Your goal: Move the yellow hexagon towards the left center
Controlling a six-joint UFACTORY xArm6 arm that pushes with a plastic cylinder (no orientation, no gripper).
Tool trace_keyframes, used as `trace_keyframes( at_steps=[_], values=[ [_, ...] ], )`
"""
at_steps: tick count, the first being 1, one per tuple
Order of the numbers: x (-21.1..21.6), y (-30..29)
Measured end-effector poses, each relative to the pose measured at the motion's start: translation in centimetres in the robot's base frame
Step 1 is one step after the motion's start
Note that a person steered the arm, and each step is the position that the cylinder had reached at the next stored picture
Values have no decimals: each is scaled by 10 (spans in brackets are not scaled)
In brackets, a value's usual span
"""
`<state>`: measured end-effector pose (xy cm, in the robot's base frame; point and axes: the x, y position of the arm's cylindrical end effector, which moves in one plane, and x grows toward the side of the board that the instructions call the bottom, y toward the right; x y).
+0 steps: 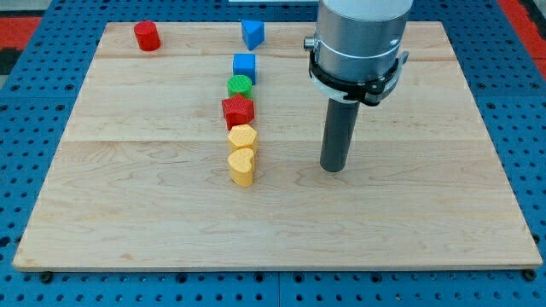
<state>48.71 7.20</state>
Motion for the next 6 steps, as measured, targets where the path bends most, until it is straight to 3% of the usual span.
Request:
trace_keyframes(
  at_steps=[2, 6],
  values=[
    [-10, 15],
    [-38, -164]
  ],
)
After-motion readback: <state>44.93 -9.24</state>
